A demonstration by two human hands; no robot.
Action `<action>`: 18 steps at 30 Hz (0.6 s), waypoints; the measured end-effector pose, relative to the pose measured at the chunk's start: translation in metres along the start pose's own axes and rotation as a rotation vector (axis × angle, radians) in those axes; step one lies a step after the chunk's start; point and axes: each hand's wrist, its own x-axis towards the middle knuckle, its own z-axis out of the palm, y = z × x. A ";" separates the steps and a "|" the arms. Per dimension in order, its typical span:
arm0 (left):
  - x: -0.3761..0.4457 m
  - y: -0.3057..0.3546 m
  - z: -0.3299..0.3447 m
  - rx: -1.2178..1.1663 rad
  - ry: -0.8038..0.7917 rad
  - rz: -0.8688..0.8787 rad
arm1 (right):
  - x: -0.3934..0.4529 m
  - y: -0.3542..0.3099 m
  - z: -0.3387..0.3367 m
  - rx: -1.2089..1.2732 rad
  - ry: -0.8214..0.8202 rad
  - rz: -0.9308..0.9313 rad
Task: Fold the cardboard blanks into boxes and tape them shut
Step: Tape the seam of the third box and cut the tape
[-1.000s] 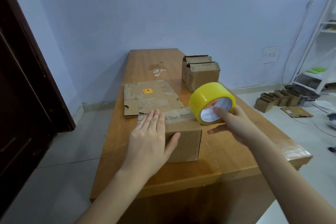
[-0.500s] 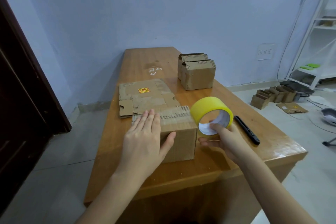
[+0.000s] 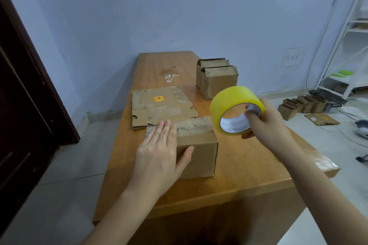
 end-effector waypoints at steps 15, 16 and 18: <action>0.000 0.003 -0.008 -0.102 -0.088 -0.043 | -0.035 0.047 0.042 0.212 -0.122 0.328; 0.001 0.005 -0.011 -0.123 -0.091 -0.057 | -0.035 0.047 0.041 0.198 -0.136 0.318; 0.005 0.008 -0.022 -0.187 -0.149 -0.123 | -0.036 0.048 0.040 0.182 -0.148 0.305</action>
